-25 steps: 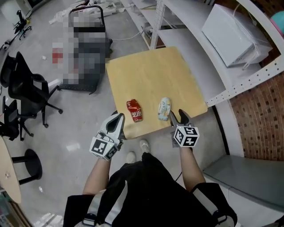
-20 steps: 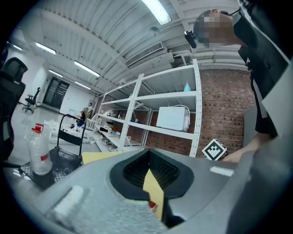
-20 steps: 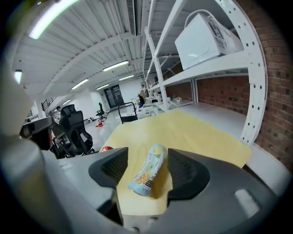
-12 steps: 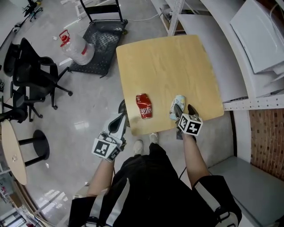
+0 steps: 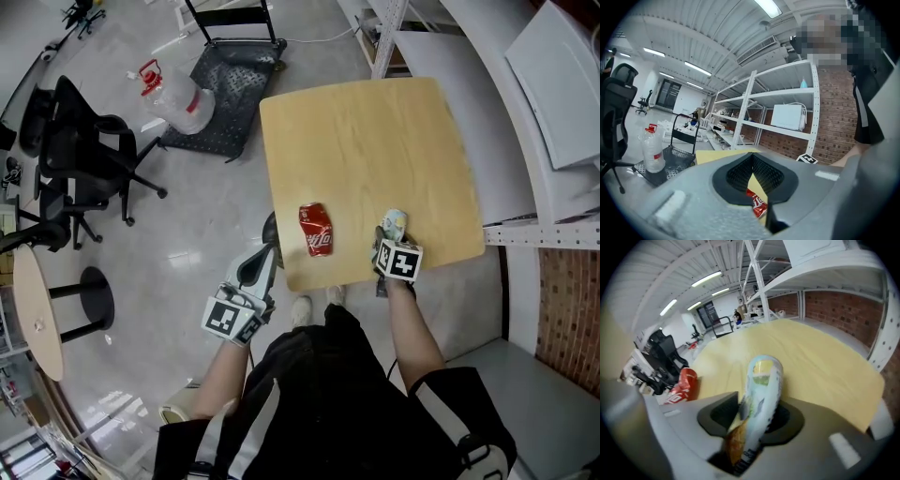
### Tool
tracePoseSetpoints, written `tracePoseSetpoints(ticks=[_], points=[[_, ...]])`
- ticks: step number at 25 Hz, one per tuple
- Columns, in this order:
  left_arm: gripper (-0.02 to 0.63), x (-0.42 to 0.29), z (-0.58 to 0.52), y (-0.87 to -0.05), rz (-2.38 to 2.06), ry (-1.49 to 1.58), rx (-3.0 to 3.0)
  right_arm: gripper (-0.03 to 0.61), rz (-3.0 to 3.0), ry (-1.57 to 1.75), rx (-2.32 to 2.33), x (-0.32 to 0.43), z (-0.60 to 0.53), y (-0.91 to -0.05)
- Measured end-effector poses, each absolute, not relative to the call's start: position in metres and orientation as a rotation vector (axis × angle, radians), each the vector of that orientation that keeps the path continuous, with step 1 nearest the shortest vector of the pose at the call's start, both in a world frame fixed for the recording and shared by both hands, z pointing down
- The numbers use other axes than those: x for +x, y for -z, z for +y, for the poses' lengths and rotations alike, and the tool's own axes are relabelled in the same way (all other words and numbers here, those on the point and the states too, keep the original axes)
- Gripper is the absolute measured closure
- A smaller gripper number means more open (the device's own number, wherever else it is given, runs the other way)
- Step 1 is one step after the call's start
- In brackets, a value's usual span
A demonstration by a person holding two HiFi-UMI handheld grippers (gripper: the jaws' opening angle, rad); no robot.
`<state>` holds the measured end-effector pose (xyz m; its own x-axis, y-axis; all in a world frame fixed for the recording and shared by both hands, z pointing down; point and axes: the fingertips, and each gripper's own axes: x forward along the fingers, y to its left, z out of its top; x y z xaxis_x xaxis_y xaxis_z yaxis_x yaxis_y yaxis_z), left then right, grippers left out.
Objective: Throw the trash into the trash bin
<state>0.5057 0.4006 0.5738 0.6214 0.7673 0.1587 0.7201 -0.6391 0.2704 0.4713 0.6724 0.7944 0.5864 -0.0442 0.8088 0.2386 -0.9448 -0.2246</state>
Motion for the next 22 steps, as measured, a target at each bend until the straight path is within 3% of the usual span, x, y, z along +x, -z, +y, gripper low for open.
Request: tracePoseSetpoints(ticks=[1, 7, 22], points=[[0.611, 0.506, 0.401, -0.574, 1.234, -0.384, 2.661, 0.485, -0.107, 1.266, -2.480, 0.473, 0.667, -0.794], [0.611, 0.505, 0.403, -0.563, 1.259, -0.342, 2.652, 0.494, 0.091, 1.114, -2.596, 0.478, 0.642, -0.765], [0.611, 0.507, 0.379, -0.513, 1.167, -0.101, 2.701, 0.494, 0.248, 0.461, -3.021, 0.527, 0.630, -0.573]])
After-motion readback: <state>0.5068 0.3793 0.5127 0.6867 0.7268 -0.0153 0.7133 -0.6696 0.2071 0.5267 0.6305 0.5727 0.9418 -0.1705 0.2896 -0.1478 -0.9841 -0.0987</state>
